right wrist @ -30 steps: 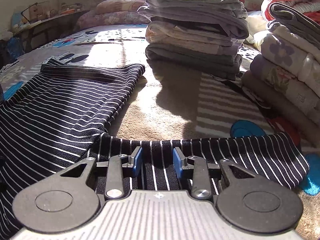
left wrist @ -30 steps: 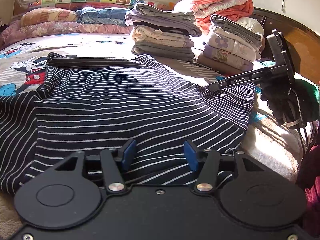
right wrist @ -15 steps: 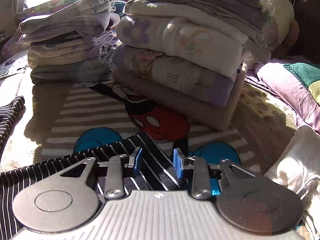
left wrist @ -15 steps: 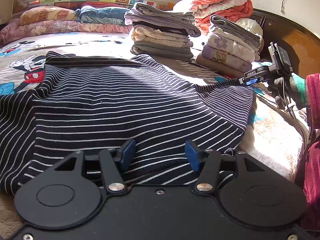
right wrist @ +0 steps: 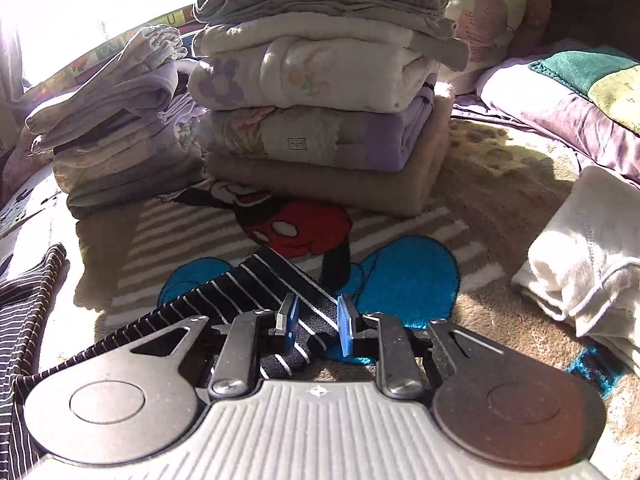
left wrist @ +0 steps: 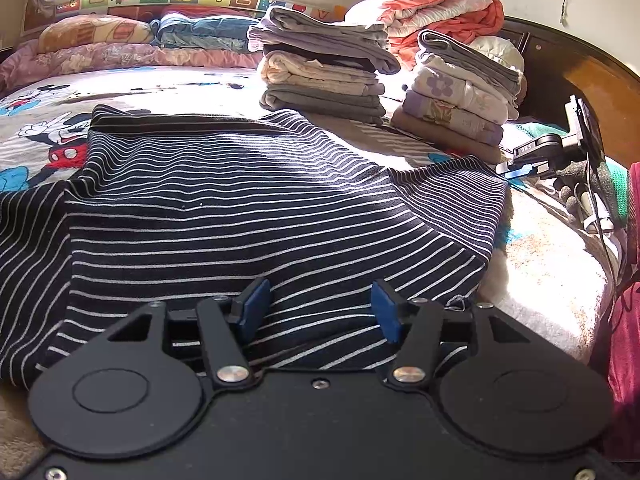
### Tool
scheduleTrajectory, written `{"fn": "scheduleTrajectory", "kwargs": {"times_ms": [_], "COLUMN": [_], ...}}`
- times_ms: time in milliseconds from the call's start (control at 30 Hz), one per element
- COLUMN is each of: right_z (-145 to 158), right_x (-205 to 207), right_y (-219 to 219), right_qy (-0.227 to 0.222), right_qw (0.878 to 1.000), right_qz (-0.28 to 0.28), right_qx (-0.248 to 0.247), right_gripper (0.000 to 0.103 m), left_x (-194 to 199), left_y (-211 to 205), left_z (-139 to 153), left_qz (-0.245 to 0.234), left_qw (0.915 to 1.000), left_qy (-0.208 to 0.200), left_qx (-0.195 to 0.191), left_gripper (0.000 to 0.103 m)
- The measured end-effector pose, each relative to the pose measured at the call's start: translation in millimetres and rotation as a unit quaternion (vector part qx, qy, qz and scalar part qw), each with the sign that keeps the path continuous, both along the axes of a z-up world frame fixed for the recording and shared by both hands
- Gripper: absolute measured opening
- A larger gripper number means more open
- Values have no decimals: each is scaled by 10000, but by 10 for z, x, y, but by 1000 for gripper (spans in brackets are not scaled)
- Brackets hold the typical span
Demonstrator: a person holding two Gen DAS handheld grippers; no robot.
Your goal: Fold clothes
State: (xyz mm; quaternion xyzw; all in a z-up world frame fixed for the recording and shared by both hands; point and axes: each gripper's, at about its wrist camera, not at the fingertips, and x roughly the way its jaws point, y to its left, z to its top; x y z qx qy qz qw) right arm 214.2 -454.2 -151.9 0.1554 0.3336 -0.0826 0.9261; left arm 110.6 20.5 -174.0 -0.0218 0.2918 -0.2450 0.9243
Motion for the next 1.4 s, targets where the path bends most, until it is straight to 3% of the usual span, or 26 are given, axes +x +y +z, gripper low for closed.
{"fn": "scheduleTrajectory", "kwargs": {"times_ms": [200, 367, 433, 467, 567, 633, 733, 800, 867, 967, 1100, 1400], "right_z": [327, 483, 485, 479, 412, 326, 181, 94, 63, 96, 186, 444], "right_x": [-207, -436, -527, -575, -739, -829, -973, -1109, -1225, -1273, -1031, 65], "right_y": [636, 1497, 1845, 2010, 2445, 2683, 2969, 3119, 3165, 3082, 2842, 2284], "right_qy": [-479, -668, -647, -639, -597, -491, -334, -304, -411, -455, -365, -373], "right_qw": [9930, 9726, 9626, 9572, 9422, 9323, 9175, 9079, 9028, 9028, 9115, 9317], "right_qz": [898, 2017, 2475, 2695, 3239, 3547, 3956, 4181, 4270, 4272, 4083, 3421], "right_qx": [603, 947, 893, 842, 609, 501, 250, -69, -310, -182, 344, 1163], "right_gripper": [32, 33, 33, 33, 33, 33, 33, 33, 35, 36, 36, 42], "left_x": [-114, -332, -386, -419, -498, -499, -447, -427, -398, -305, -86, 762], "left_y": [6, -26, 54, 140, 501, 797, 1222, 1379, 1455, 1432, 1338, 1386], "left_z": [51, 139, 221, 271, 424, 486, 506, 506, 505, 458, 451, 760], "left_qz": [-10, -233, -263, -190, 676, 1346, 2154, 2449, 2497, 2411, 2252, 1915], "left_qw": [10000, 9989, 9989, 9992, 9969, 9879, 9651, 9538, 9486, 9463, 9522, 9706], "left_qy": [55, 137, 306, 345, 191, 171, 279, 306, 355, 537, 768, 799], "left_qx": [36, 378, 234, 60, -357, -753, -1464, -1713, -1914, -2087, -1914, -1219], "left_gripper": [57, 61, 61, 61, 60, 59, 52, 44, 40, 40, 40, 40]}}
